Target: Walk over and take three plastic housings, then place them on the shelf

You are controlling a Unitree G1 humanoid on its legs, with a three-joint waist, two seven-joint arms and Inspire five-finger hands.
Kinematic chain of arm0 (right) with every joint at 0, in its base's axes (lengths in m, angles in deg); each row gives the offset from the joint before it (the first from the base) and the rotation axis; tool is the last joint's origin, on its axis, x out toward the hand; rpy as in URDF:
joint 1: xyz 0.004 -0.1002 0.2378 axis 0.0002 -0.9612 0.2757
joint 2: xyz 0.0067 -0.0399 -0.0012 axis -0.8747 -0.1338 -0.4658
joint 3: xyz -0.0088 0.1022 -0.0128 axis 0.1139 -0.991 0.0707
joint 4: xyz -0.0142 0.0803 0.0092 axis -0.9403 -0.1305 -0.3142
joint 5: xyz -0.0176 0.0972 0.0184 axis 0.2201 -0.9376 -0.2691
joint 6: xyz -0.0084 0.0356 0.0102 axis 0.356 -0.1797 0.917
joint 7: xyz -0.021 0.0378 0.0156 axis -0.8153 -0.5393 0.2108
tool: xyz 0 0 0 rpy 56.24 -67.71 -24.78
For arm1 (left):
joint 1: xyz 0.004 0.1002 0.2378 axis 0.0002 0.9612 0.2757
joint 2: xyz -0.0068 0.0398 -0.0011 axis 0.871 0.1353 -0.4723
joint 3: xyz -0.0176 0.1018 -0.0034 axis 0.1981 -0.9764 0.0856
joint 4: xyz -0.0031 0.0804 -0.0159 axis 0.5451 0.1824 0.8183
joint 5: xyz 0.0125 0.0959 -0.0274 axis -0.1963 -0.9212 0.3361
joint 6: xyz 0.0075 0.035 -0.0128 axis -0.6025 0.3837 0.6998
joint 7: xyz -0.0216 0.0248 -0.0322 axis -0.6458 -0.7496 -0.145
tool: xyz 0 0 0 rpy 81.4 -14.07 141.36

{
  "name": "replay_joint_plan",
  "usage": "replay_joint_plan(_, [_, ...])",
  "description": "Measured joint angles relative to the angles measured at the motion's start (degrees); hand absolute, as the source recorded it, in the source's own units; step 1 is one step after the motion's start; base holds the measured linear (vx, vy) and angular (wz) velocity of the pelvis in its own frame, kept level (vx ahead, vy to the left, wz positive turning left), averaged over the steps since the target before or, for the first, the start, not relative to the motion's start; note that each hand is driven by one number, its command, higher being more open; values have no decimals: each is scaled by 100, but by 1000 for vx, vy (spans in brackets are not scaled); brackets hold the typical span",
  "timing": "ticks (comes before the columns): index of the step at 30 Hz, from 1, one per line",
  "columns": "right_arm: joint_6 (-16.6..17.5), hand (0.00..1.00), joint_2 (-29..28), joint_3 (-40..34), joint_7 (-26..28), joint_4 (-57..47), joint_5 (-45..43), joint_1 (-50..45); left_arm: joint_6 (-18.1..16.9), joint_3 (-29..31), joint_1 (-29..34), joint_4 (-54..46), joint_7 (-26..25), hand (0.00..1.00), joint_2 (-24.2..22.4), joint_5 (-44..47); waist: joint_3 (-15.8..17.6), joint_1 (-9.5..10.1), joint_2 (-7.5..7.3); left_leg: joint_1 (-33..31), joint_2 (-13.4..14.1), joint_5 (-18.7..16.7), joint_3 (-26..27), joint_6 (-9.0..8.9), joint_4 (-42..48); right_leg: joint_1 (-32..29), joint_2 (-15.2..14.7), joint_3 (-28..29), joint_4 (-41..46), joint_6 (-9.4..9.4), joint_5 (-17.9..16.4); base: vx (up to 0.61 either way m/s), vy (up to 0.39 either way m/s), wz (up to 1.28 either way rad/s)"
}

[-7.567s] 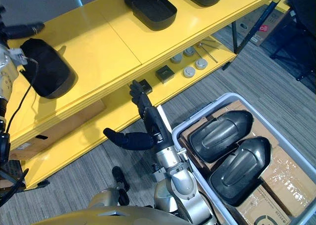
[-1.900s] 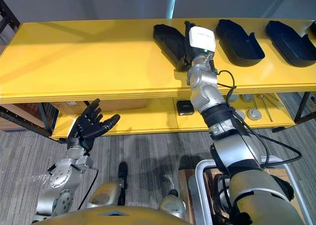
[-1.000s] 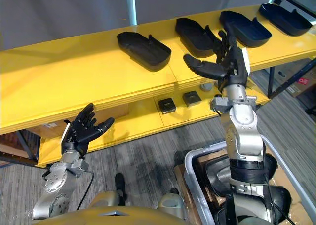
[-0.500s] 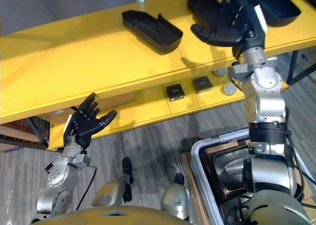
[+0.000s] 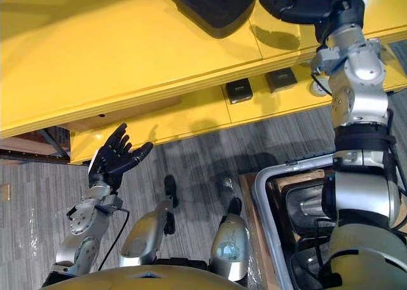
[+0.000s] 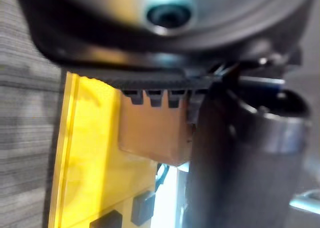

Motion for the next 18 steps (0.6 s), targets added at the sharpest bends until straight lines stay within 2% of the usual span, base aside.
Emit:
replay_joint_plan(5, [144,100,98,172,516,13,-14,165,-113,7,6,434,-46,100,5,0,0,113,1,8,5,5,-48,-9,0,-84,-19,-26,199,-38,-142,-4,-54,4])
replay_joint_plan(12, [177,100,98,203,712,16,-10,166,-144,104,5,980,-67,100,5,-3,3,134,-3,10,7,18,-86,-29,-1,-80,-27,-65,225,-40,-173,-7,-41,3])
replay_joint_plan(16, [-16,100,98,204,704,33,5,169,-201,168,6,1153,-32,100,5,-3,4,144,-5,14,17,22,-95,-34,-1,-74,-24,-85,226,-40,-173,-9,-31,1])
replay_joint_plan(18, [-139,100,98,247,560,206,115,169,-253,174,12,1207,169,100,11,-2,6,163,-8,33,19,24,-96,-36,-1,-53,-22,-86,223,-40,-172,-5,-43,0])
